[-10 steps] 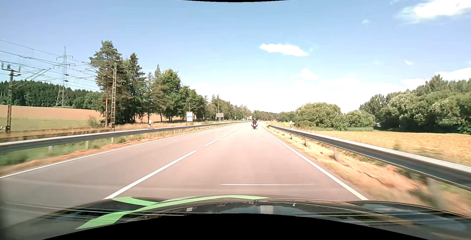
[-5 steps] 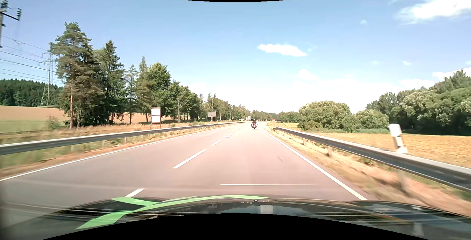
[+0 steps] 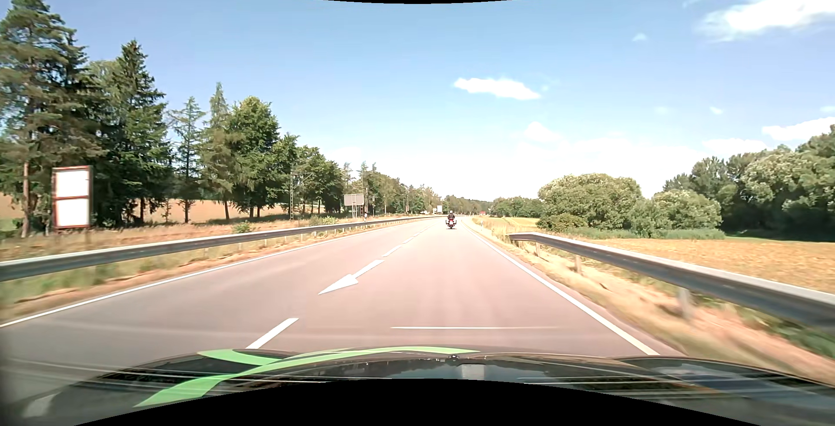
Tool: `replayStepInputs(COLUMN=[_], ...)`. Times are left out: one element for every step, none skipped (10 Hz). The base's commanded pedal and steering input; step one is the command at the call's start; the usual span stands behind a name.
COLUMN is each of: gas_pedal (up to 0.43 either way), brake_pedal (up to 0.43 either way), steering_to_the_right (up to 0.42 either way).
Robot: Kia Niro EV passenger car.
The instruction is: Follow the waypoints while adhering to traffic rules and regulations
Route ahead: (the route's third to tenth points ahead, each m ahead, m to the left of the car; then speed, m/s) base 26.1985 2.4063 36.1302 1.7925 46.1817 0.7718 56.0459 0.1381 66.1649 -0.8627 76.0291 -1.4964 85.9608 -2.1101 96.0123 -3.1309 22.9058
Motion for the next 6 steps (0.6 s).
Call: replayStepInputs(gas_pedal=[0.299, 0.299, 0.299, 0.299, 0.311, 0.311], brake_pedal=[0.0, 0.0, 0.0, 0.0, 0.0, 0.0], steering_to_the_right=[0.001, 0.001, 0.001, 0.001, 0.001, 0.001])
